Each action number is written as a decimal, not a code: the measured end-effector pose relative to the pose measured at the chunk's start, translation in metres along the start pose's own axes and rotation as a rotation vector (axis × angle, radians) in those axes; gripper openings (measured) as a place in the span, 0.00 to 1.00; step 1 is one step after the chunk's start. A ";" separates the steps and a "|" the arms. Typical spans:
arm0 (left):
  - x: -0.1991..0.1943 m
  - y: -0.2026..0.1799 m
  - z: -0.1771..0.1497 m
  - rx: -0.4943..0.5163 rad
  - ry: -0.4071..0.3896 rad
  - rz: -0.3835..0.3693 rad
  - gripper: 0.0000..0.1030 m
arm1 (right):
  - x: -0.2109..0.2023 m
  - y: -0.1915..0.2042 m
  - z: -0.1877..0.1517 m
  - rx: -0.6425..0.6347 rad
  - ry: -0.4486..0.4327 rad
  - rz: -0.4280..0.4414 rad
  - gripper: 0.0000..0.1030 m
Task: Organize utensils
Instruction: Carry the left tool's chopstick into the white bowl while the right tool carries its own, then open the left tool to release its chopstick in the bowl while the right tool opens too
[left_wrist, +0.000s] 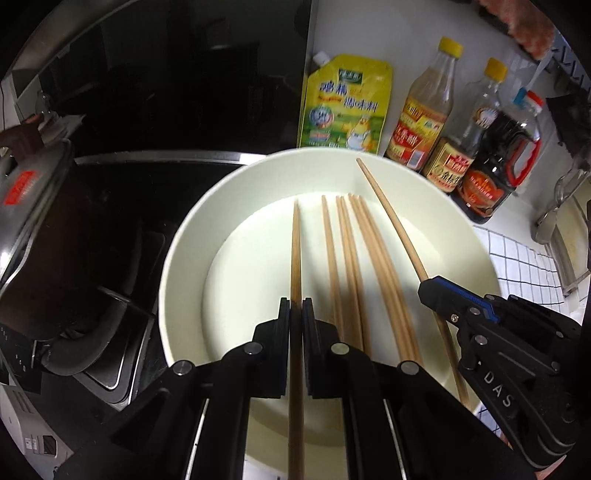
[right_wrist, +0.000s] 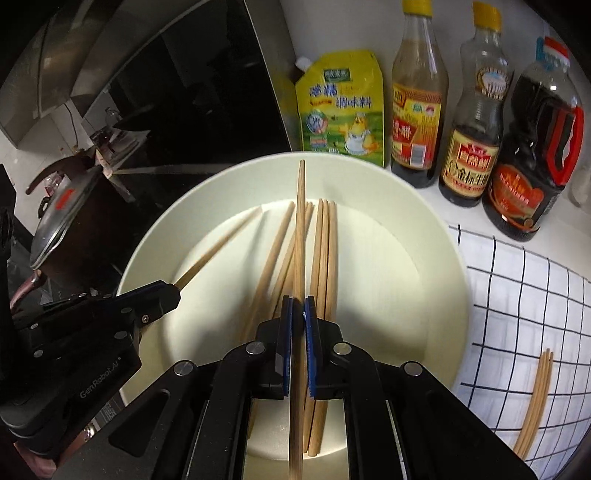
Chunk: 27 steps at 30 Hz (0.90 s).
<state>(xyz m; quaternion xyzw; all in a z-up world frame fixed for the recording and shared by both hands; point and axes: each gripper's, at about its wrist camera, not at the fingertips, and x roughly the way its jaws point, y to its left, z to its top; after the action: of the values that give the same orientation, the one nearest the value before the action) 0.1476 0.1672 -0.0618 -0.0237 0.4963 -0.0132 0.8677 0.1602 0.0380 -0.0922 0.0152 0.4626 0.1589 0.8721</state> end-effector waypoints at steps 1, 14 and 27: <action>0.003 0.001 0.000 0.002 0.006 0.002 0.08 | 0.003 -0.001 -0.001 0.004 0.009 -0.003 0.06; 0.014 -0.001 0.000 0.004 0.055 -0.002 0.20 | 0.007 -0.009 -0.009 0.016 0.031 -0.065 0.14; -0.020 -0.003 -0.006 -0.017 -0.011 0.011 0.65 | -0.030 -0.011 -0.022 0.024 -0.025 -0.060 0.18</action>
<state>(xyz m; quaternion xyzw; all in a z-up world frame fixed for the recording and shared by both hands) 0.1324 0.1648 -0.0477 -0.0285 0.4918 -0.0042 0.8702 0.1299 0.0164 -0.0824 0.0137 0.4539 0.1268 0.8819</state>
